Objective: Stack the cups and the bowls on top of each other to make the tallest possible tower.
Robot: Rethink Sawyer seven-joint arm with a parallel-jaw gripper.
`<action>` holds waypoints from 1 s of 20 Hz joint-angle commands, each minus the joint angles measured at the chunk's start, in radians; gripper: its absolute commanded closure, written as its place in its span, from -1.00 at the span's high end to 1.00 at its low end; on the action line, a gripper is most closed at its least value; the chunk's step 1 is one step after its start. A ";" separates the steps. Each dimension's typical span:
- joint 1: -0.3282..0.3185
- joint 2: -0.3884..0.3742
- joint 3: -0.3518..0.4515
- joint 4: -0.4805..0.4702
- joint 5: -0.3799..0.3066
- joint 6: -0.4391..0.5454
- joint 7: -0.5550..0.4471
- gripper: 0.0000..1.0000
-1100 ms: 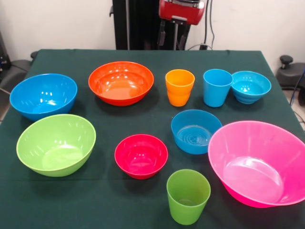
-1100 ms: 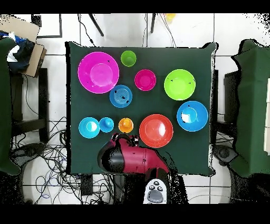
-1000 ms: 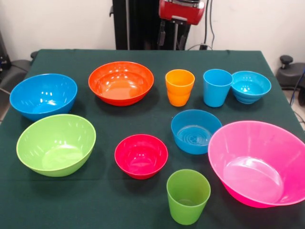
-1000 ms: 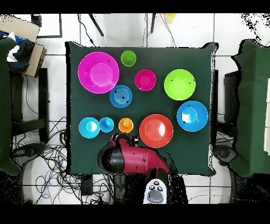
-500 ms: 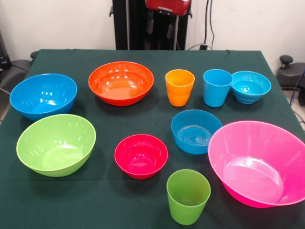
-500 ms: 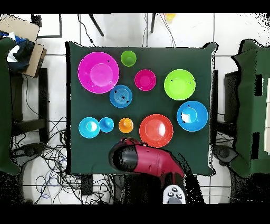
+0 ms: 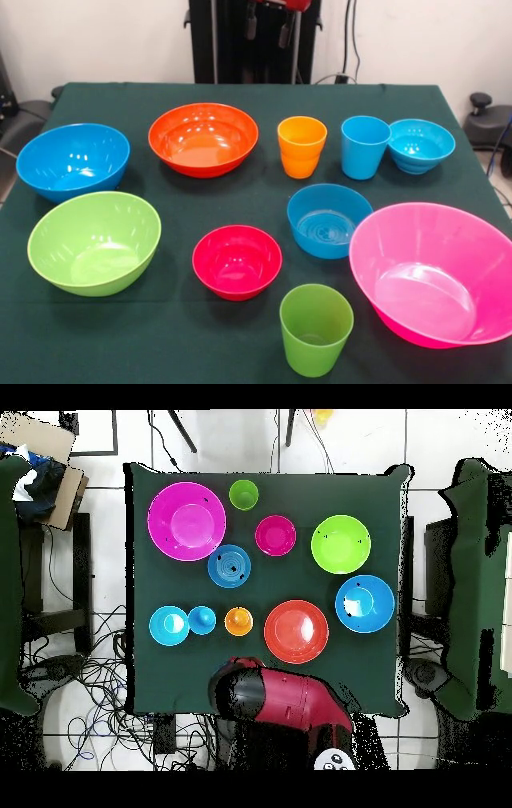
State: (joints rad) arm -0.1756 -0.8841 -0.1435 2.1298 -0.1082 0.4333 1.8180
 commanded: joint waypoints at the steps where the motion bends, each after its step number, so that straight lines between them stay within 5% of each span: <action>1: 0.001 0.051 0.094 0.065 -0.020 -0.018 0.076 1.00; 20: 0.179 0.277 0.020 -0.132 0.042 -0.155 0.236 1.00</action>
State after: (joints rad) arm -0.0252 -0.7222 -0.1518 2.1092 -0.1074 0.3765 1.8564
